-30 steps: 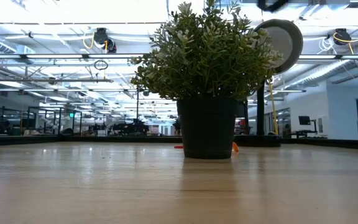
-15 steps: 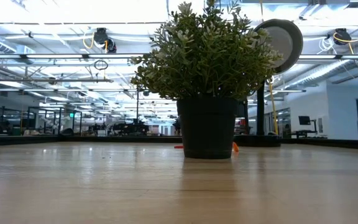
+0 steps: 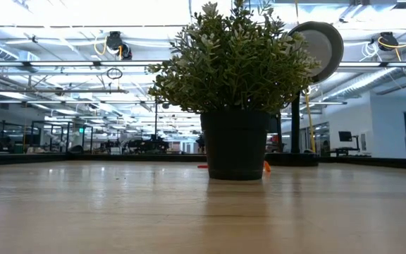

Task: Pick and place rubber bands into bin
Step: Put the black rubber band into the blue bin

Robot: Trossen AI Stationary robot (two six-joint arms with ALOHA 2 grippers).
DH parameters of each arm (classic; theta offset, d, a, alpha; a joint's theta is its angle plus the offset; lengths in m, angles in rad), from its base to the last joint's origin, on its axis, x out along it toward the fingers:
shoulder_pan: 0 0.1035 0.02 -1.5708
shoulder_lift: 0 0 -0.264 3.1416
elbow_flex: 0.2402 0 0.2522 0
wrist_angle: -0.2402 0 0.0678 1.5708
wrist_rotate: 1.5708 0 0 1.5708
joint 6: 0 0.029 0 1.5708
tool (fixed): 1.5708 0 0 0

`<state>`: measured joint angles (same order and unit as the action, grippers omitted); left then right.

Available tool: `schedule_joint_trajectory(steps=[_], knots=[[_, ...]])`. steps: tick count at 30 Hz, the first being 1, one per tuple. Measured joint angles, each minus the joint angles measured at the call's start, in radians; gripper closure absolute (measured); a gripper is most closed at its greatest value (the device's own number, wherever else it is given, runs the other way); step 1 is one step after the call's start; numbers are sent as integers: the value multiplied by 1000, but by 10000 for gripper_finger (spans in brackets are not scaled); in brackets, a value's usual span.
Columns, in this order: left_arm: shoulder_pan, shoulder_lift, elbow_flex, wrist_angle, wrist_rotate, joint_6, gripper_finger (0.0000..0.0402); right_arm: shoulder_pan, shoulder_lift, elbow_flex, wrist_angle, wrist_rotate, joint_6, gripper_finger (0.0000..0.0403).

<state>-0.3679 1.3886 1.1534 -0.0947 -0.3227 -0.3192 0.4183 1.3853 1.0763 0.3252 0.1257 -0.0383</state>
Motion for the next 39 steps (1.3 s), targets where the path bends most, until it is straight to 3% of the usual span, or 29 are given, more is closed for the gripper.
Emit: schedule_joint_trajectory(steps=[10,27,31,39], knots=[[39,92,0,119,189,32,178,-21,3,0,1,1,27,403],[66,110,0,163,187,80,183,-18,2,0,-23,0,26,403],[66,110,0,146,184,76,220,-18,2,0,-26,1,25,403],[66,110,0,134,189,76,351,-18,2,0,-35,2,23,403]])
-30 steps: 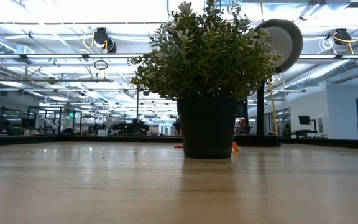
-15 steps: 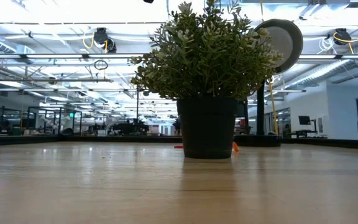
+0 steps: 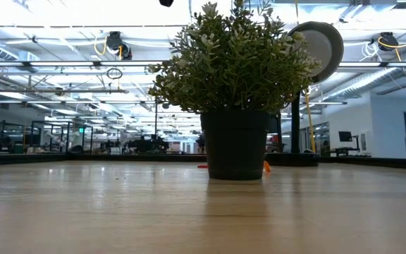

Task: Pick and place rubber bands into bin
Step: Put the black rubber band into the blue bin

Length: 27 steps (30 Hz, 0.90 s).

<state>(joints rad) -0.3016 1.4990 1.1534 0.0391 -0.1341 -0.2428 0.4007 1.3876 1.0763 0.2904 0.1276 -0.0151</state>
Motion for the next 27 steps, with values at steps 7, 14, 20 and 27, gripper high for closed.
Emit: schedule_joint_trajectory(steps=[7,14,20,27], knots=[[0,0,0,-15,-2,-2,394,0,0,0,-19,1,0,403],[-2,0,0,-20,-5,-2,397,0,0,0,-68,1,0,379],[-2,0,0,-48,-5,-6,397,0,-2,0,-131,2,-2,336],[-2,-16,0,-86,-5,-45,398,0,-26,0,-260,113,-35,260]])
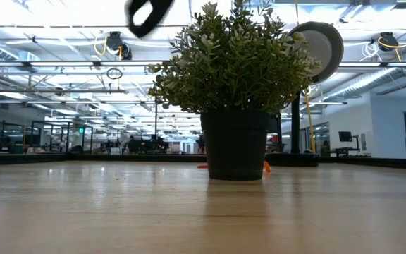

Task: Pick and place rubber bands into bin
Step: Put the black rubber band into the blue bin

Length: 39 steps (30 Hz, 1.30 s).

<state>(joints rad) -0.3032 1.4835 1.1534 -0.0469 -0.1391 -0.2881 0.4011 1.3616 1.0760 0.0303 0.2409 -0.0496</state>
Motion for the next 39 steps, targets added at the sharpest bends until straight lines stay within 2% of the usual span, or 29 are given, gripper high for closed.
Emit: schedule_joint_trajectory(steps=[3,7,13,17,21,29,33,39], knots=[[0,-33,0,-66,-4,-19,397,0,-37,0,-118,25,26,238],[0,-79,0,-146,-17,-63,398,1,-86,0,-300,18,146,224],[0,-173,0,-340,7,-249,399,18,-138,-29,-540,20,336,226],[-16,-226,0,-518,10,-410,398,20,-175,-107,-536,20,385,230],[-40,-250,0,-675,86,-578,398,18,-214,-185,-533,21,429,229],[-97,-241,0,-972,370,-846,398,3,-293,-311,-454,23,457,230],[-129,-243,0,-1068,468,-969,398,-8,-328,-369,-388,23,457,233],[-176,-232,0,-1118,449,-1068,399,-9,-370,-438,-321,21,457,234]])
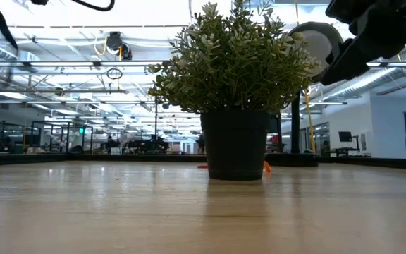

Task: Pick and place rubber bands into bin
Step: Put the black rubber band into the blue bin

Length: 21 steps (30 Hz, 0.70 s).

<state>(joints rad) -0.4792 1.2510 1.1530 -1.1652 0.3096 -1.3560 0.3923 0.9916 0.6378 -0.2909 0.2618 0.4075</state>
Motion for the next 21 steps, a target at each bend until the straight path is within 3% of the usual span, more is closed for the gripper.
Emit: schedule_joint_trajectory(steps=[8,14,21], knots=[[-88,71,0,-11,13,-42,397,0,-38,-52,40,-1,0,233],[-142,126,0,-5,82,-95,399,0,-50,-59,41,0,0,230],[-191,195,0,87,82,-101,395,0,-49,-59,40,-1,0,230]])
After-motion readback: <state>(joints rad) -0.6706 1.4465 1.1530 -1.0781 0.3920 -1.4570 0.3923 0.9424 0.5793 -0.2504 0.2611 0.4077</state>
